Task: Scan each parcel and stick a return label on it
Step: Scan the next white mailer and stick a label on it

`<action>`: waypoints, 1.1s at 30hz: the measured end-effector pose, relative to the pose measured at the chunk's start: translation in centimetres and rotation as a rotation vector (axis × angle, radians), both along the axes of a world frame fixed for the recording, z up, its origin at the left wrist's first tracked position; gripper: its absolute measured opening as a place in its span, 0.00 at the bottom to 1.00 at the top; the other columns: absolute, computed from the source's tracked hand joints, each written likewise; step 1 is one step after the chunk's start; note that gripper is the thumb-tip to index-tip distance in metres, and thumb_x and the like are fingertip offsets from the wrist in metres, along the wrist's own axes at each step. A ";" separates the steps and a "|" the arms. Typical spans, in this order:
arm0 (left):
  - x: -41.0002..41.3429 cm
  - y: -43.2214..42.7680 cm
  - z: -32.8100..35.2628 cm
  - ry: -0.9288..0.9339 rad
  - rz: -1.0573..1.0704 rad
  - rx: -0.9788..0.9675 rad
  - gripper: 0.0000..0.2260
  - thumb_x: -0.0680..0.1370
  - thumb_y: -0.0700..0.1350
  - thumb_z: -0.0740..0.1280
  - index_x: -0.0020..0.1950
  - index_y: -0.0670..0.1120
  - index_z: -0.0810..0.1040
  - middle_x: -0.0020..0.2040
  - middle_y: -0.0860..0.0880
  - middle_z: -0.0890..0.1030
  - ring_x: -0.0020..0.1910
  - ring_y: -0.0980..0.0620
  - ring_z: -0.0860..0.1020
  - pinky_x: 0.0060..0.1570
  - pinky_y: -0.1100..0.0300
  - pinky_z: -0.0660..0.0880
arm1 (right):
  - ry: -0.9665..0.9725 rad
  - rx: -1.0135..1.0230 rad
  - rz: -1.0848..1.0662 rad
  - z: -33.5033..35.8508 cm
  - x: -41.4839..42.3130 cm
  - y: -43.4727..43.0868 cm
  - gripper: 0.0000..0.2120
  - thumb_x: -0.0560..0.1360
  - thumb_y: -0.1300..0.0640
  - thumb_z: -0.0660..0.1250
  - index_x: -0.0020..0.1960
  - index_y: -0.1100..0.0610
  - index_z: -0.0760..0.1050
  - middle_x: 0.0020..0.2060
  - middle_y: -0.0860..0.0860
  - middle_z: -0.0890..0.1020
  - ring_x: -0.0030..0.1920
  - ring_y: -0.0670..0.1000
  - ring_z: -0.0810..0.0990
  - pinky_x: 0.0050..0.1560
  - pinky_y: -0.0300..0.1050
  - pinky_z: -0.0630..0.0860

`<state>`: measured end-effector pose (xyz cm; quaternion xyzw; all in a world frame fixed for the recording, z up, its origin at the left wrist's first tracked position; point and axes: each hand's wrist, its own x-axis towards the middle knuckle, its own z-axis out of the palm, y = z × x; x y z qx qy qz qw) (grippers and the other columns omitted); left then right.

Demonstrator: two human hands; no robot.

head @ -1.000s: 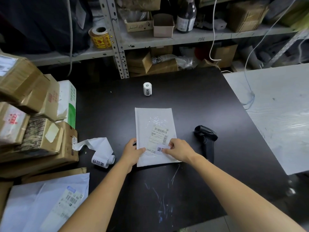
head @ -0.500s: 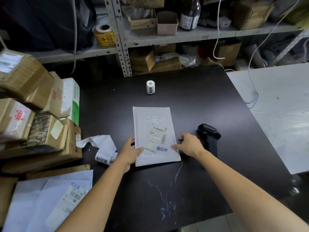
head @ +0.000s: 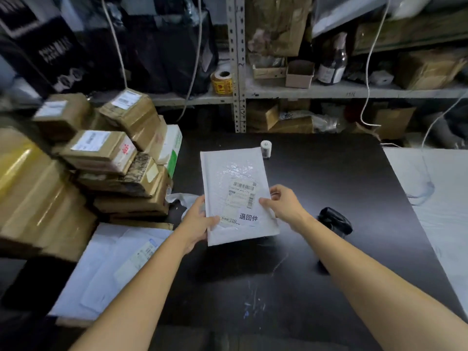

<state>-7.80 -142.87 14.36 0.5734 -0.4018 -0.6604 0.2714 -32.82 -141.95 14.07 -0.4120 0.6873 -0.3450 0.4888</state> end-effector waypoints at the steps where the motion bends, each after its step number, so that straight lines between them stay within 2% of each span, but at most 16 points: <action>1: 0.7 0.9 1.3 -0.013 0.047 -0.029 0.27 0.76 0.32 0.68 0.67 0.57 0.69 0.56 0.51 0.83 0.52 0.50 0.83 0.40 0.50 0.82 | 0.002 -0.029 0.059 1.3 0.9 -0.1 0.09 0.75 0.57 0.72 0.53 0.55 0.74 0.47 0.50 0.81 0.43 0.45 0.80 0.32 0.34 0.72; 4: 3.9 4.0 5.1 -0.071 0.245 -0.116 0.25 0.75 0.31 0.67 0.66 0.54 0.70 0.56 0.47 0.81 0.52 0.46 0.83 0.42 0.48 0.82 | 0.011 -0.120 0.212 5.1 4.6 0.0 0.09 0.75 0.56 0.72 0.53 0.54 0.74 0.48 0.49 0.82 0.47 0.47 0.81 0.39 0.39 0.73; 7: 8.5 7.8 8.7 -0.108 0.403 -0.199 0.19 0.77 0.33 0.67 0.63 0.52 0.70 0.53 0.46 0.81 0.47 0.48 0.82 0.38 0.54 0.81 | 0.022 -0.199 0.361 8.4 9.7 0.6 0.11 0.74 0.57 0.72 0.54 0.54 0.75 0.51 0.49 0.82 0.51 0.50 0.82 0.48 0.46 0.80; 9: 12.1 11.0 10.8 -0.152 0.489 -0.245 0.16 0.78 0.35 0.67 0.61 0.52 0.70 0.53 0.47 0.80 0.47 0.49 0.81 0.37 0.55 0.80 | 0.030 -0.243 0.452 10.3 14.1 1.3 0.13 0.72 0.59 0.73 0.54 0.56 0.75 0.51 0.51 0.82 0.52 0.54 0.82 0.53 0.54 0.80; 12: 18.1 16.6 13.0 -0.198 0.655 -0.288 0.15 0.78 0.36 0.67 0.60 0.51 0.71 0.50 0.48 0.80 0.44 0.52 0.81 0.39 0.55 0.81 | 0.019 -0.284 0.586 12.3 21.8 3.5 0.15 0.70 0.60 0.75 0.54 0.59 0.75 0.50 0.56 0.83 0.49 0.57 0.83 0.48 0.56 0.81; 14: 22.1 20.9 13.7 -0.217 0.759 -0.296 0.16 0.78 0.37 0.67 0.62 0.51 0.71 0.50 0.49 0.81 0.43 0.54 0.81 0.34 0.57 0.81 | 0.023 -0.311 0.689 13.1 27.3 5.7 0.16 0.69 0.59 0.75 0.54 0.59 0.74 0.49 0.57 0.83 0.45 0.57 0.83 0.43 0.55 0.80; 17: 28.4 28.1 14.0 -0.252 0.891 -0.315 0.16 0.79 0.37 0.67 0.65 0.48 0.72 0.56 0.48 0.80 0.47 0.53 0.80 0.32 0.60 0.78 | 0.051 -0.358 0.847 13.6 35.7 9.9 0.16 0.69 0.57 0.75 0.53 0.59 0.75 0.49 0.56 0.82 0.47 0.58 0.82 0.46 0.58 0.81; 19: 32.6 33.2 13.9 -0.287 0.968 -0.316 0.17 0.78 0.36 0.67 0.66 0.47 0.72 0.57 0.46 0.79 0.48 0.51 0.80 0.36 0.58 0.79 | 0.058 -0.389 0.947 13.4 41.5 13.2 0.16 0.70 0.56 0.75 0.54 0.59 0.75 0.47 0.53 0.82 0.45 0.55 0.82 0.40 0.53 0.82; 21: 37.0 38.4 13.8 -0.343 1.034 -0.310 0.17 0.78 0.37 0.68 0.65 0.48 0.73 0.57 0.46 0.79 0.49 0.50 0.81 0.41 0.54 0.80 | 0.032 -0.399 1.032 13.2 47.2 17.0 0.16 0.71 0.56 0.76 0.54 0.57 0.74 0.45 0.49 0.80 0.42 0.49 0.81 0.29 0.40 0.77; 23: 41.4 43.7 13.4 -0.409 1.081 -0.289 0.16 0.77 0.37 0.68 0.62 0.52 0.73 0.57 0.47 0.79 0.51 0.49 0.80 0.46 0.52 0.80 | 0.001 -0.389 1.116 12.7 53.1 21.1 0.16 0.72 0.57 0.76 0.56 0.55 0.73 0.45 0.46 0.80 0.41 0.43 0.80 0.28 0.30 0.73; 25: 45.7 48.7 13.1 -0.429 1.119 -0.253 0.16 0.78 0.37 0.68 0.61 0.53 0.72 0.58 0.48 0.79 0.49 0.52 0.80 0.41 0.56 0.80 | 0.002 -0.379 1.182 12.0 58.7 25.2 0.16 0.72 0.57 0.76 0.55 0.54 0.72 0.45 0.44 0.80 0.42 0.42 0.80 0.29 0.30 0.73; 27: 49.5 53.2 12.6 -0.424 1.155 -0.186 0.20 0.78 0.38 0.69 0.66 0.54 0.71 0.54 0.49 0.80 0.46 0.54 0.81 0.35 0.58 0.78 | 0.038 -0.383 1.230 11.2 63.9 29.3 0.15 0.72 0.56 0.76 0.52 0.52 0.71 0.43 0.43 0.79 0.42 0.42 0.79 0.32 0.33 0.73; 29: 53.1 57.1 11.8 -0.438 1.180 -0.135 0.23 0.77 0.38 0.69 0.70 0.53 0.69 0.52 0.48 0.81 0.49 0.50 0.82 0.41 0.52 0.80 | 0.064 -0.379 1.279 9.9 68.6 32.8 0.16 0.72 0.56 0.76 0.53 0.51 0.71 0.43 0.43 0.79 0.42 0.43 0.79 0.36 0.35 0.74; 31: 56.5 60.2 10.6 -0.457 1.204 -0.100 0.25 0.77 0.36 0.69 0.72 0.50 0.68 0.55 0.44 0.82 0.52 0.44 0.82 0.50 0.44 0.80 | 0.078 -0.371 1.322 8.2 72.6 35.7 0.17 0.73 0.56 0.75 0.55 0.51 0.69 0.43 0.42 0.79 0.40 0.40 0.78 0.31 0.30 0.73; 33: 59.4 62.2 9.1 -0.433 1.257 -0.062 0.26 0.77 0.33 0.68 0.73 0.46 0.67 0.55 0.40 0.81 0.51 0.42 0.81 0.51 0.42 0.79 | 0.102 -0.366 1.361 6.5 76.1 37.9 0.17 0.74 0.56 0.74 0.56 0.52 0.68 0.43 0.43 0.78 0.40 0.40 0.78 0.30 0.27 0.72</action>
